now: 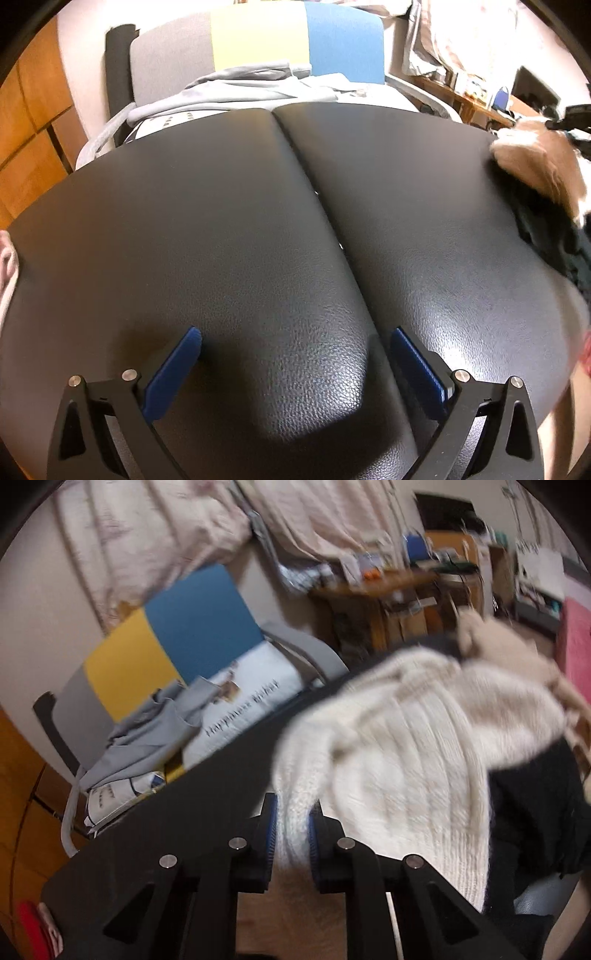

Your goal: Fold clothes

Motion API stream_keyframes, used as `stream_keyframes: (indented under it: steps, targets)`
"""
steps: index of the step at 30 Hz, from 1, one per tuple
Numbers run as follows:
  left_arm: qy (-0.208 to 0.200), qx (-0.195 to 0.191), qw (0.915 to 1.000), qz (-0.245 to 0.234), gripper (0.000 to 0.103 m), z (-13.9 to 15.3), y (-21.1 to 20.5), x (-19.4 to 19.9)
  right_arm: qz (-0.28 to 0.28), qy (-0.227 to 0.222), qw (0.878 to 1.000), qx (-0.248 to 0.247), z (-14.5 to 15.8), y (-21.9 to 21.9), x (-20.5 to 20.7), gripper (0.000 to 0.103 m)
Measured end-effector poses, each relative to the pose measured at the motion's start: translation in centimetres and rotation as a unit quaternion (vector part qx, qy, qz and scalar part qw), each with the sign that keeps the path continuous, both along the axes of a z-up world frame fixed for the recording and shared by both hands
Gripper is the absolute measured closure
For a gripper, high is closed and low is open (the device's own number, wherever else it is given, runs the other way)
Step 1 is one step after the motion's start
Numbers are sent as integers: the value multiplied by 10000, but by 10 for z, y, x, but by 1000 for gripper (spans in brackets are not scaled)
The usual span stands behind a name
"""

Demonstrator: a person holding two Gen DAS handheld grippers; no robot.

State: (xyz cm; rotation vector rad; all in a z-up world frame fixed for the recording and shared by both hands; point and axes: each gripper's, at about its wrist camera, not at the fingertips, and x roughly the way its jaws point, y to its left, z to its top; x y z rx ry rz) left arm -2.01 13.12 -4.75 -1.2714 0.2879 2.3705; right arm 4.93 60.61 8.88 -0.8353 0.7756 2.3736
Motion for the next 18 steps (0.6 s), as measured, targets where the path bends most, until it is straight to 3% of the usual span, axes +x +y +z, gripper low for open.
stream_keyframes:
  steps: [2,3,4,6,8,10,12,14,16,18]
  targets:
    - [-89,20,9999,50,0,-1,-3,0,-90,-57,9999,-76,3,3,0,72]
    - [-124,42,9999,72,0,-1,-5,1,-180,-158,9997,-70,3,7,2,72]
    - [-153,76,9998,92,0,-1,-7,2,-329,-357,9988,-5,0,14,7,72]
    - [-131,118,9998,116,0,-2,-11,5,-633,-751,9950,167,-7,27,21,62]
    - [-84,123,9998,123,0,-3,-14,9,-993,-1050,9887,409,-16,42,46,51]
    - [-24,51,9999,88,0,-4,-11,11,-1405,-1307,9805,424,-26,64,75,47]
    - [13,27,10000,51,0,-5,-7,13,-1814,-1577,9699,387,-36,86,103,35]
    - [22,4,10000,73,0,-7,-6,13,-1914,-1894,9624,371,-48,105,116,33]
    - [48,-41,10000,65,0,-7,-3,13,-1802,-2170,9590,282,-66,121,111,22]
    - [75,-69,9999,47,0,-8,-4,12,-1839,-2239,9570,155,-80,133,107,0]
